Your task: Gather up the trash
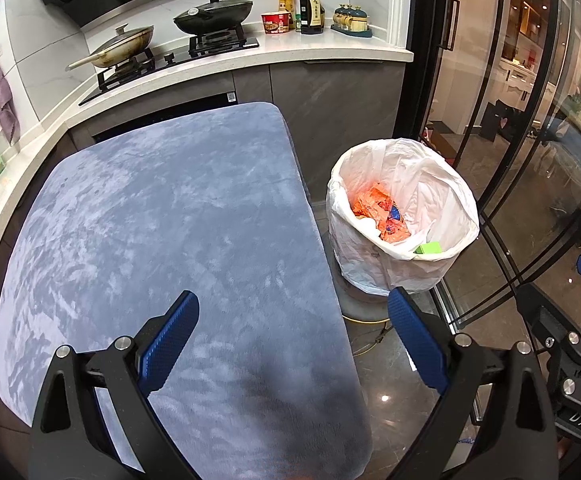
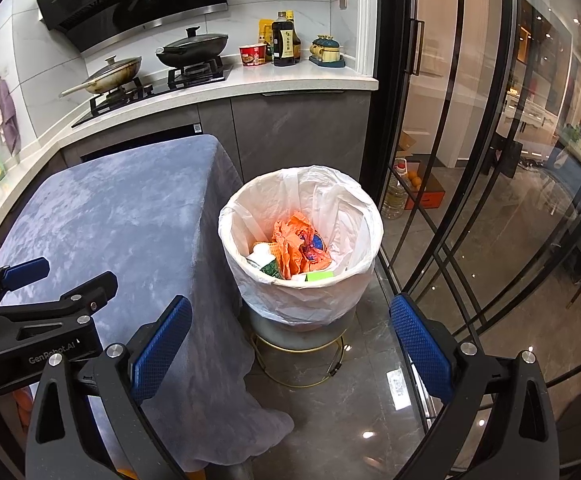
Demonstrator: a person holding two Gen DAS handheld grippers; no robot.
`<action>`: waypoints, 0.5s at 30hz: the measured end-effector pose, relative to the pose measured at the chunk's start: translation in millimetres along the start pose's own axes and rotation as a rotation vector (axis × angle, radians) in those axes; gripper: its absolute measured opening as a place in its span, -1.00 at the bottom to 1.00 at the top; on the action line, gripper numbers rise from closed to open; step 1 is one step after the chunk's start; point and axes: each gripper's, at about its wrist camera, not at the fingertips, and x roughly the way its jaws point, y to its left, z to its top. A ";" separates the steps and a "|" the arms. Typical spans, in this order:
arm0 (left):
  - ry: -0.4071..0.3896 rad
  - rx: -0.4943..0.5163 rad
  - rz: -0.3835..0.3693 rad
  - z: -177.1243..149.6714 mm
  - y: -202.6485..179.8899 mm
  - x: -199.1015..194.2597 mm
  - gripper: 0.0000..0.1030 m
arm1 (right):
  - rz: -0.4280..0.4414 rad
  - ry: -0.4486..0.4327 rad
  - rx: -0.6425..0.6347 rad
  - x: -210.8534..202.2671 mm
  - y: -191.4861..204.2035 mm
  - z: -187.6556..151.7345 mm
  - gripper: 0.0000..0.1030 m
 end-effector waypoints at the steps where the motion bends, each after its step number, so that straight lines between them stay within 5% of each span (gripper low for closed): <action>1: 0.001 -0.002 0.000 -0.5 -0.4 -0.3 0.76 | 0.000 -0.002 -0.002 -0.7 -0.3 0.2 0.87; 15: 0.011 -0.026 0.024 -4.0 -0.3 -3.0 0.76 | -0.001 0.000 -0.004 -2.0 -3.9 0.4 0.87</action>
